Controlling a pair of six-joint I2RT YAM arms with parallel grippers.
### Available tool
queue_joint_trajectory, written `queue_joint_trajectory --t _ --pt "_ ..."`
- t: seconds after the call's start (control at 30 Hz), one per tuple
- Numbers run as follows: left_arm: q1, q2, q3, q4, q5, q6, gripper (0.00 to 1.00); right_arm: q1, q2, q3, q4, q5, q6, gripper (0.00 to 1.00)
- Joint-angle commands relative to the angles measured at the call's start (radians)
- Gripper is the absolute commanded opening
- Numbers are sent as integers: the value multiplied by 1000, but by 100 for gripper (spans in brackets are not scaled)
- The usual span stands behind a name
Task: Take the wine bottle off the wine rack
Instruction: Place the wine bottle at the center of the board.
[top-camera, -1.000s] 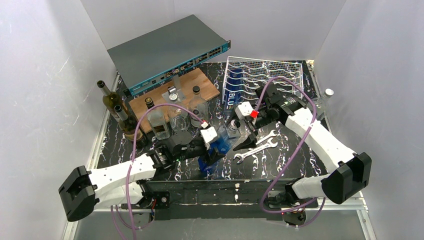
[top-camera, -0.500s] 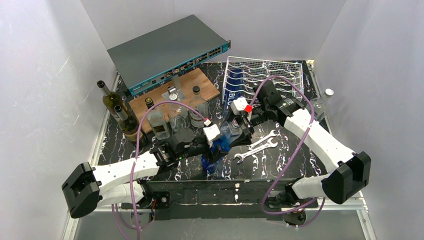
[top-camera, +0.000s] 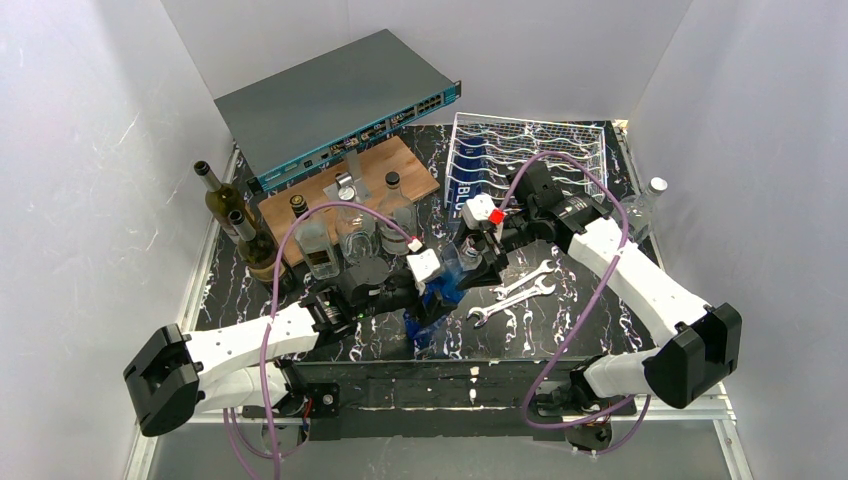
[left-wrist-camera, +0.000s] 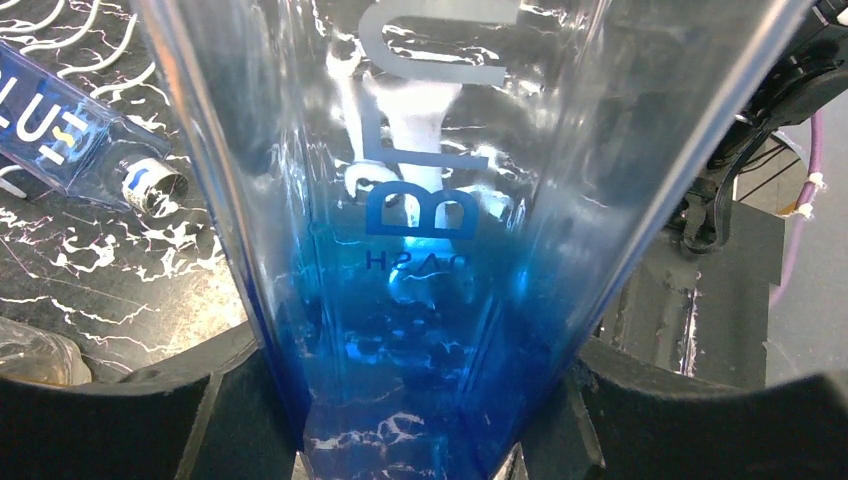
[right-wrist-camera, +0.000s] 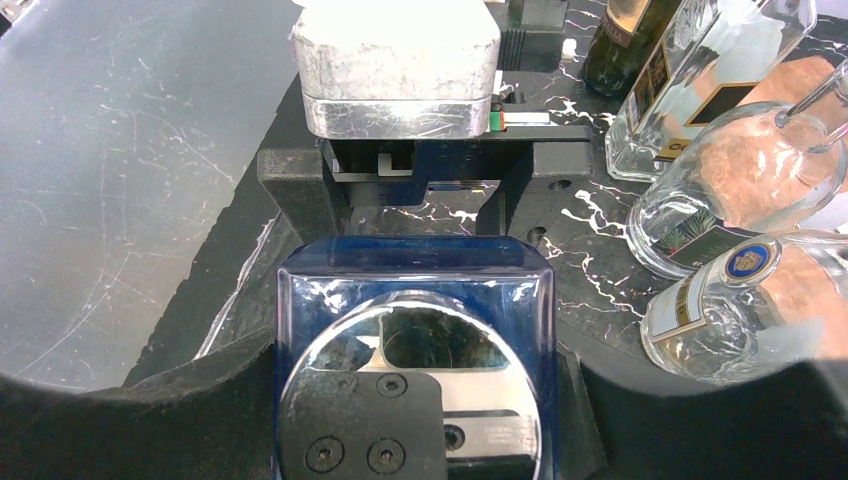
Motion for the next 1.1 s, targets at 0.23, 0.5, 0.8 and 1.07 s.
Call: queue_joint_trajectory --t 0.23,0.5,0.8,1.07 --pt "-3 -13 61 173 -43 -85 73 -56 -64 -6 52 -15 88 12" --pt "-3 -78 38 137 -74 -110 97 -133 -94 -11 69 4 139 9" --pt "-1 -215 89 -223 -159 -157 98 -416 -185 46 69 57 277 7" --pt "0 -253 134 -448 -191 -279 98 -803 -167 125 79 348 443 9"
